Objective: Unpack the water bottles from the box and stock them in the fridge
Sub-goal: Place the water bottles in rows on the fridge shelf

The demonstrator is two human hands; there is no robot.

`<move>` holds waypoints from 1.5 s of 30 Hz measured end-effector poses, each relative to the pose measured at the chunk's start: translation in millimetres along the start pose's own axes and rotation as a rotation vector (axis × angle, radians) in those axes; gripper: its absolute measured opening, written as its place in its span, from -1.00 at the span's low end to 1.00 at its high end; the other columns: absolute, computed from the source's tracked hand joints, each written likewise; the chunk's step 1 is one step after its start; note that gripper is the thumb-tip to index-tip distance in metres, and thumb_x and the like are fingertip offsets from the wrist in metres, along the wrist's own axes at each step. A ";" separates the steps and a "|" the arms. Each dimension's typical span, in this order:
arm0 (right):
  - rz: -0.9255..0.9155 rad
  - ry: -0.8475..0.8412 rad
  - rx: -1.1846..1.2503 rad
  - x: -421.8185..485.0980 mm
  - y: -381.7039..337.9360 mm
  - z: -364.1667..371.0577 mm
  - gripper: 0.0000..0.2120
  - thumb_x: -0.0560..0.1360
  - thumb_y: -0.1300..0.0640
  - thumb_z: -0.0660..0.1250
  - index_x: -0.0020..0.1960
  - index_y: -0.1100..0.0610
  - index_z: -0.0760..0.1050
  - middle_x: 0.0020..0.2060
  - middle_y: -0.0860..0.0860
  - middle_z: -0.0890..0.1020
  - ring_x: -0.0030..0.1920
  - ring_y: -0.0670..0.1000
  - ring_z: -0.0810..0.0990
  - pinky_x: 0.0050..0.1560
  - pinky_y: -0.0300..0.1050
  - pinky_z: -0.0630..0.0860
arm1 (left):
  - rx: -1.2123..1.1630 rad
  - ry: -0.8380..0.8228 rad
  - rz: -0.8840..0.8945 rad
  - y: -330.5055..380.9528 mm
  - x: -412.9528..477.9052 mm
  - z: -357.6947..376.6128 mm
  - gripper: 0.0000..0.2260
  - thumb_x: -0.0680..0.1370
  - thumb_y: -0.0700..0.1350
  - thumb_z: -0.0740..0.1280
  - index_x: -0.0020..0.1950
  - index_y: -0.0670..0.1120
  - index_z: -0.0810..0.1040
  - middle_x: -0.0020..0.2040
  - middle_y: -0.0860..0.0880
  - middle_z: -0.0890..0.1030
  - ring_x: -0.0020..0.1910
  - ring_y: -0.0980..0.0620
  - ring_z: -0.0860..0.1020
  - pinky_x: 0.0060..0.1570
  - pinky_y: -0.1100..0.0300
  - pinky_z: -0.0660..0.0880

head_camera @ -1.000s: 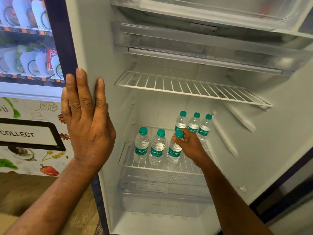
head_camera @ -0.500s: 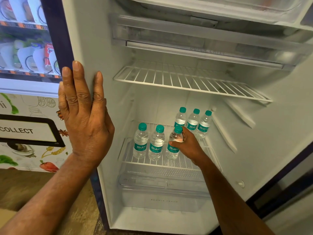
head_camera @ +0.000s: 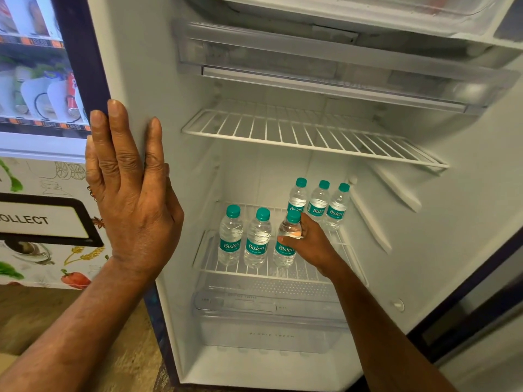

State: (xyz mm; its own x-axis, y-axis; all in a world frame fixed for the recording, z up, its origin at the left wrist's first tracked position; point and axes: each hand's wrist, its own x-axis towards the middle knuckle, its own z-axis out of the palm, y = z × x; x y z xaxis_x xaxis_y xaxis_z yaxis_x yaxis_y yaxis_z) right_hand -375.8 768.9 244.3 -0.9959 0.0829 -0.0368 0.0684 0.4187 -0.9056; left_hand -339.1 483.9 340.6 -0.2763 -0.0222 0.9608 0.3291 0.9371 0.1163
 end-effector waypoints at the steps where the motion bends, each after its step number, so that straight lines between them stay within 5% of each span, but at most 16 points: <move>1: 0.001 -0.004 -0.001 0.1 0.3 -0.2 -0.45 0.50 0.13 0.44 0.41 0.04 0.30 0.37 0.00 0.47 0.36 0.07 0.48 0.37 0.06 0.39 | 0.001 0.002 -0.001 0.2 -0.2 0.1 -0.52 0.70 -0.32 0.22 0.63 -0.21 0.25 0.56 -0.45 0.23 0.56 -0.45 0.16 0.56 -0.28 0.15; 10: -0.011 -0.027 0.120 -0.3 4.6 -9.2 -0.45 0.49 -0.08 0.41 0.40 -0.06 0.30 0.33 -0.12 0.47 0.29 -0.06 0.48 0.27 -0.04 0.45 | 0.007 0.007 0.010 0.2 0.0 -0.2 -0.52 0.71 -0.32 0.21 0.64 -0.22 0.23 0.55 -0.48 0.21 0.56 -0.47 0.15 0.60 -0.21 0.08; 14: -0.042 0.203 0.233 9.6 -1.2 -26.8 -0.57 0.53 -0.26 0.19 0.31 -0.09 0.36 0.29 -0.08 0.49 0.27 -0.04 0.50 0.22 -0.09 0.46 | 0.010 0.005 0.010 0.2 -0.1 0.0 -0.53 0.70 -0.32 0.22 0.63 -0.23 0.26 0.56 -0.48 0.20 0.57 -0.45 0.13 0.60 -0.21 0.07; 17: -0.090 0.380 0.266 27.7 -4.8 -32.1 -0.65 0.59 -0.16 0.20 0.28 0.00 0.41 0.20 -0.10 0.53 0.18 -0.11 0.54 0.01 -0.35 0.44 | 0.008 0.013 0.018 1.2 0.1 0.0 -0.53 0.70 -0.32 0.23 0.62 -0.24 0.27 0.55 -0.48 0.21 0.57 -0.43 0.11 0.59 -0.23 0.09; 21: -0.136 0.436 0.139 64.2 -4.5 -24.6 -0.54 0.57 -0.07 0.32 0.41 0.05 0.36 0.36 0.00 0.49 0.33 0.01 0.48 0.28 -0.09 0.45 | 0.012 0.031 0.031 -0.1 -0.7 0.5 -0.53 0.71 -0.32 0.23 0.63 -0.21 0.27 0.56 -0.47 0.20 0.63 -0.22 0.02 0.59 -0.25 0.11; 27: -0.191 0.424 -0.062 104.2 -6.6 -22.7 -0.51 0.59 0.08 0.33 0.47 0.01 0.27 0.44 0.03 0.38 0.39 0.09 0.41 0.36 0.02 0.41 | 0.011 0.048 0.054 -1.9 -2.3 3.2 -0.53 0.71 -0.32 0.22 0.63 -0.20 0.27 0.57 -0.46 0.19 0.67 -0.05 -0.16 0.59 -0.22 0.10; 35: -0.091 0.310 -0.208 134.9 7.3 -16.0 -0.40 0.56 0.18 0.37 0.52 0.04 0.20 0.48 0.08 0.32 0.43 0.14 0.37 0.37 0.05 0.38 | 0.009 0.039 0.049 -1.7 -2.7 3.7 -0.51 0.69 -0.34 0.23 0.63 -0.20 0.27 0.57 -0.46 0.18 0.68 -0.19 -0.05 0.55 -0.31 0.16; 40: -0.086 0.271 -0.291 142.4 9.7 -12.9 -0.39 0.55 0.22 0.37 0.51 0.03 0.20 0.43 0.12 0.36 0.37 0.17 0.43 0.33 0.04 0.43 | 0.005 0.016 0.043 -5.0 -4.4 3.8 -0.50 0.69 -0.34 0.21 0.64 -0.19 0.26 0.57 -0.47 0.15 0.67 -0.10 -0.14 0.56 -0.32 0.13; 45: -0.095 0.251 -0.345 142.6 11.4 -12.2 -0.42 0.51 0.27 0.41 0.43 0.03 0.26 0.36 0.11 0.44 0.29 0.14 0.50 0.29 -0.01 0.47 | 0.007 -0.006 0.047 -4.6 -5.1 4.2 -0.48 0.66 -0.38 0.24 0.63 -0.19 0.29 0.55 -0.50 0.17 0.61 -0.41 0.03 0.56 -0.34 0.13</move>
State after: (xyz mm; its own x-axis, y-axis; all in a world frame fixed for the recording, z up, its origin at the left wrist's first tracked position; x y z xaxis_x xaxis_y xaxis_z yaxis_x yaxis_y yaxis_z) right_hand -516.3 796.5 233.9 -0.9563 0.2285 0.1823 0.0352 0.7090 -0.7043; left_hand -343.0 481.1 334.1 -0.2663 0.0241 0.9636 0.3353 0.9396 0.0691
